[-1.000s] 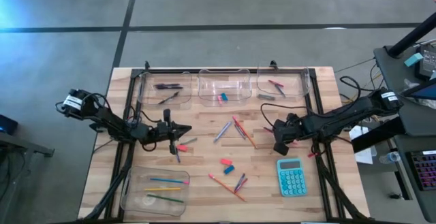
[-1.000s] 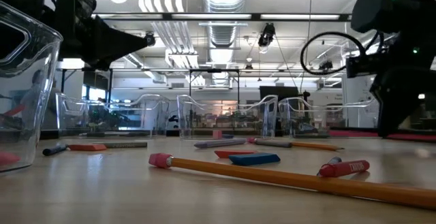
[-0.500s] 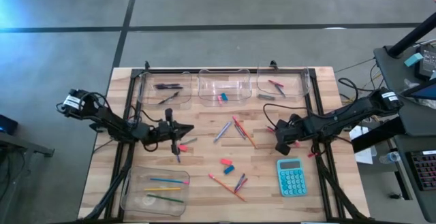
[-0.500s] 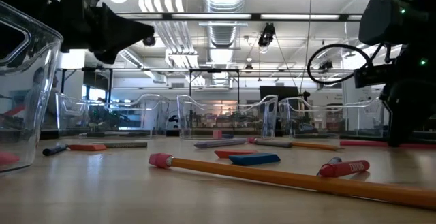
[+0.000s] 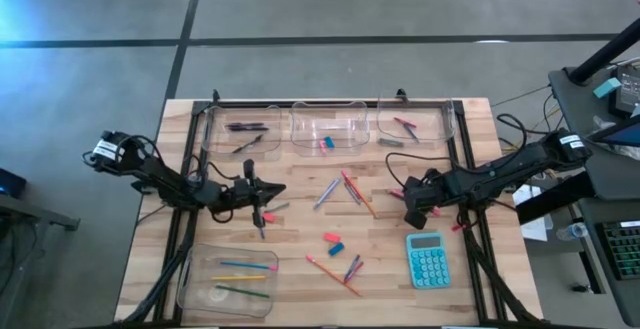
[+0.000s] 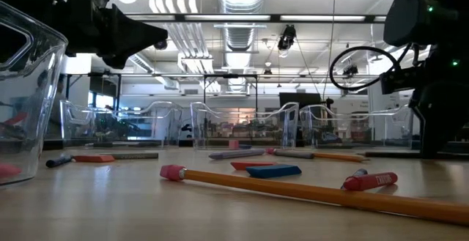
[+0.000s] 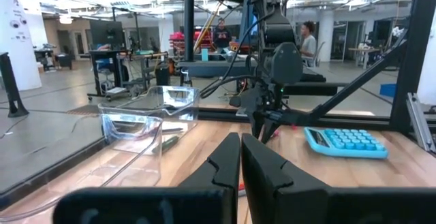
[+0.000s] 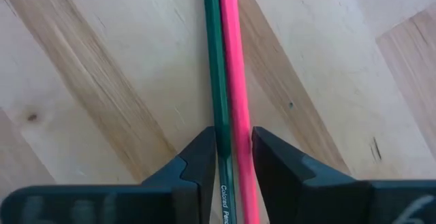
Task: Sort crayons/erasers/pens/pencils in bins
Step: Put the dark green pencil into the bottom transparent bin
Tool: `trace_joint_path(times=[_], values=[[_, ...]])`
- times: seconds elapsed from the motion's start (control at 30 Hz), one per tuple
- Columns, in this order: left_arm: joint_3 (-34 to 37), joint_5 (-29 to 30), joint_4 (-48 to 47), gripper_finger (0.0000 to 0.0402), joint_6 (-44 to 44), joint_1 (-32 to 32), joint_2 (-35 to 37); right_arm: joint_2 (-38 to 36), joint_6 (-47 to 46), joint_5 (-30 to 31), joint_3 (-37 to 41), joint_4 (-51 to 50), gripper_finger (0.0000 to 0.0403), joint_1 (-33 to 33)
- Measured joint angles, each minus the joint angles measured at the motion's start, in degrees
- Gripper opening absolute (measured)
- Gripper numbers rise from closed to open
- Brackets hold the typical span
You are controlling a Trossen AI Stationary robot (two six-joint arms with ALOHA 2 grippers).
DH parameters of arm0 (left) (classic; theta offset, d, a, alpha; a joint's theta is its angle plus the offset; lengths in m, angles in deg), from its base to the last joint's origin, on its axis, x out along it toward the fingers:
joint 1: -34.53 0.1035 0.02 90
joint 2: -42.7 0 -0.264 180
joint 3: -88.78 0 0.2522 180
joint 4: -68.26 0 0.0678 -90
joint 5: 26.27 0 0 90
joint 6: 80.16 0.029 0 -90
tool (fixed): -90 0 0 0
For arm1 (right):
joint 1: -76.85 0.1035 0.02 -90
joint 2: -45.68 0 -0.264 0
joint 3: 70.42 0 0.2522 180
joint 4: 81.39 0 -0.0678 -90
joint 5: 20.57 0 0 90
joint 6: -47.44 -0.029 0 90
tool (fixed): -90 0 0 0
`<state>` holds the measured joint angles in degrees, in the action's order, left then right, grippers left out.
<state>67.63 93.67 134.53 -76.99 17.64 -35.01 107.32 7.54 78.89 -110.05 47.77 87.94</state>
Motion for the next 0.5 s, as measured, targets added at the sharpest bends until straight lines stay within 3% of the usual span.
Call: trace_joint_path(times=[0.27, 0.5], values=[[0.01, 0.0, -0.03, 0.0, -0.01, 0.01, 0.0, -0.02, -0.02, -1.2, -0.02, -0.09, 0.0073, 0.0], [0.0, 0.04, -0.03, 0.0, 0.01, 0.0, -0.26, -0.04, -0.02, -4.15, -0.06, -0.09, 0.0085, 0.0]])
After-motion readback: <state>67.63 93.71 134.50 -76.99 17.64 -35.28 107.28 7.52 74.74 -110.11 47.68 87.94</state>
